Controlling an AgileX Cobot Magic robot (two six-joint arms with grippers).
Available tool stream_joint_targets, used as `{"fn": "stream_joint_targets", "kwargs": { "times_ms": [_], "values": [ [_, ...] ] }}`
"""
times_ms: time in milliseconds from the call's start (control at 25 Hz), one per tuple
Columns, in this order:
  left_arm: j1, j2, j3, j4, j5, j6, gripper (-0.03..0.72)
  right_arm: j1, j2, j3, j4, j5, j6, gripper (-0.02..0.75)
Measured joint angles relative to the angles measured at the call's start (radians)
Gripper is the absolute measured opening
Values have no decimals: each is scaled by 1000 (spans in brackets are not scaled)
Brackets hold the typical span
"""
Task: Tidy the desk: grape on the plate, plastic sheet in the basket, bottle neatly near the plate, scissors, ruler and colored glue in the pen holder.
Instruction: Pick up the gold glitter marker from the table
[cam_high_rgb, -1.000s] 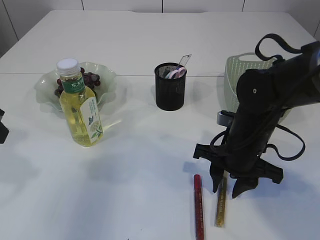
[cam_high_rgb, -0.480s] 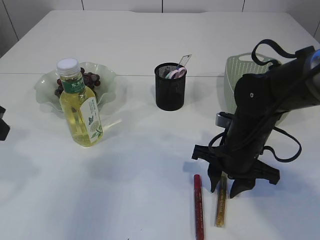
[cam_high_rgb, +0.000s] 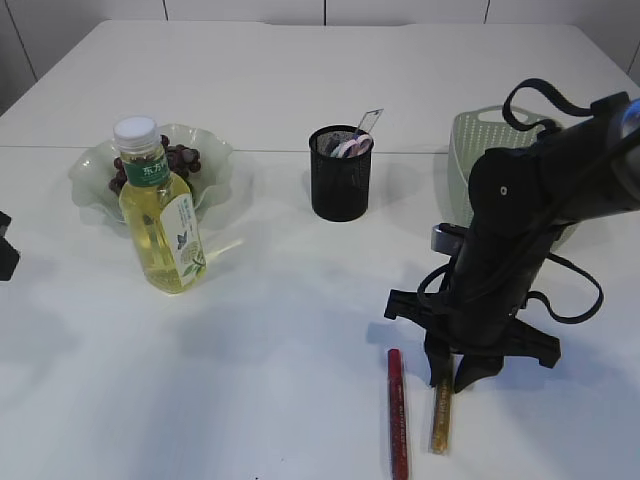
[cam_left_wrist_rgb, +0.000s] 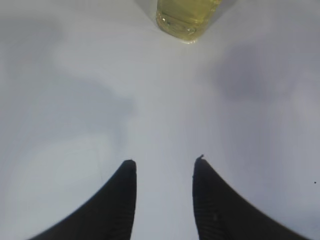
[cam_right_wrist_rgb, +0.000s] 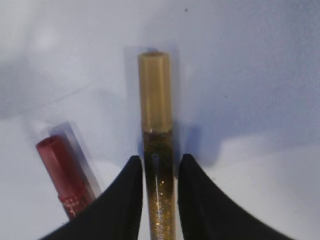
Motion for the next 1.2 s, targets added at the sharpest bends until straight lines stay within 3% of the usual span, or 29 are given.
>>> {"fn": "stream_joint_targets", "kwargs": {
  "times_ms": [280,760,880,1200],
  "values": [
    [0,0,0,0,0,0,275,0,0,0,0,0,0,114],
    [0,0,0,0,-2,0,267,0,-71,0,88,-58,-179,103],
    [0,0,0,0,-2,0,262,-2,-112,0,209,-83,-319,103],
    [0,0,0,-2,12,0,259,-70,-175,0,732,-77,-897,102]
  ]
}}
